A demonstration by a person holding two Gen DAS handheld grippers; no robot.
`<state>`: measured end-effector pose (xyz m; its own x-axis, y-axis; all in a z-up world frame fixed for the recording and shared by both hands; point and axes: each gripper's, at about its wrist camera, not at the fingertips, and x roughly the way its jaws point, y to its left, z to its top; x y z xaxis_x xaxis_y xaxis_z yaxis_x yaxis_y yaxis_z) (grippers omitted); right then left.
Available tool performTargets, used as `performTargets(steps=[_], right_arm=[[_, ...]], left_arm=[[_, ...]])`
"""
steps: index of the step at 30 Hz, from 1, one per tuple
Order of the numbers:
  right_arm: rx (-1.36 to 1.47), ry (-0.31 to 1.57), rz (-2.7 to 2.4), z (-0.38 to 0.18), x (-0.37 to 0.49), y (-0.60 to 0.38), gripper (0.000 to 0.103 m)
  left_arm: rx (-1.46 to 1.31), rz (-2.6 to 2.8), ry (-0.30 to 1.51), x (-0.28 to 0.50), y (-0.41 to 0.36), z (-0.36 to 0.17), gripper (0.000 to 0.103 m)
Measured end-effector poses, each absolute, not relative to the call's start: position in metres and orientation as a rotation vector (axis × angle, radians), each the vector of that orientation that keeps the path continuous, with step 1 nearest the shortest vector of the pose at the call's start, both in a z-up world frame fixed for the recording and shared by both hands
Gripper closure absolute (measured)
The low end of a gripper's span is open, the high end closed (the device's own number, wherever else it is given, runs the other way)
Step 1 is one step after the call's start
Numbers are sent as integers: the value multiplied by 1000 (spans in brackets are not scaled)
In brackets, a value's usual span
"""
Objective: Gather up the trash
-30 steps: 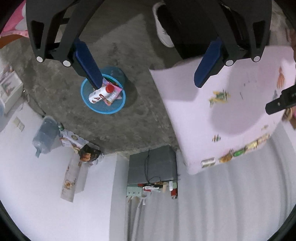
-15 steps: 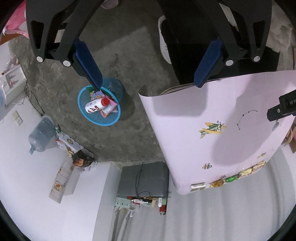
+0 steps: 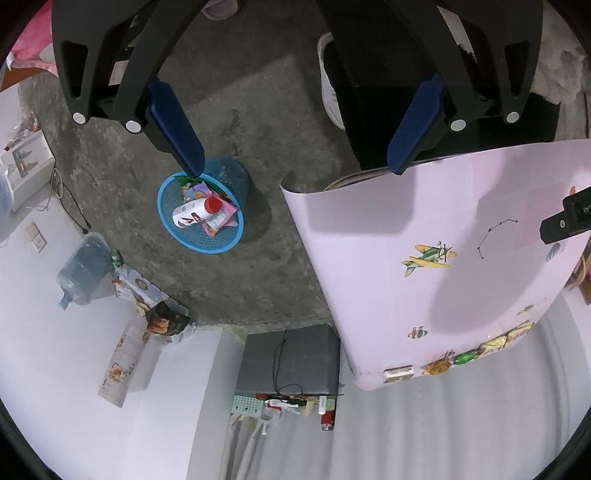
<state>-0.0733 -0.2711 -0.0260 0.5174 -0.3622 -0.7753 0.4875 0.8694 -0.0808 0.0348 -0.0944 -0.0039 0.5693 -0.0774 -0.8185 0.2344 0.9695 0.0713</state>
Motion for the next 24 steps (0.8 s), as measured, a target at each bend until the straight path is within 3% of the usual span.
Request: performTargets(steps=[24], right_arm=[[139,869,-526,-15,-77,-272,7]], left_arm=[[169,-186,943,34,-97,0,11]])
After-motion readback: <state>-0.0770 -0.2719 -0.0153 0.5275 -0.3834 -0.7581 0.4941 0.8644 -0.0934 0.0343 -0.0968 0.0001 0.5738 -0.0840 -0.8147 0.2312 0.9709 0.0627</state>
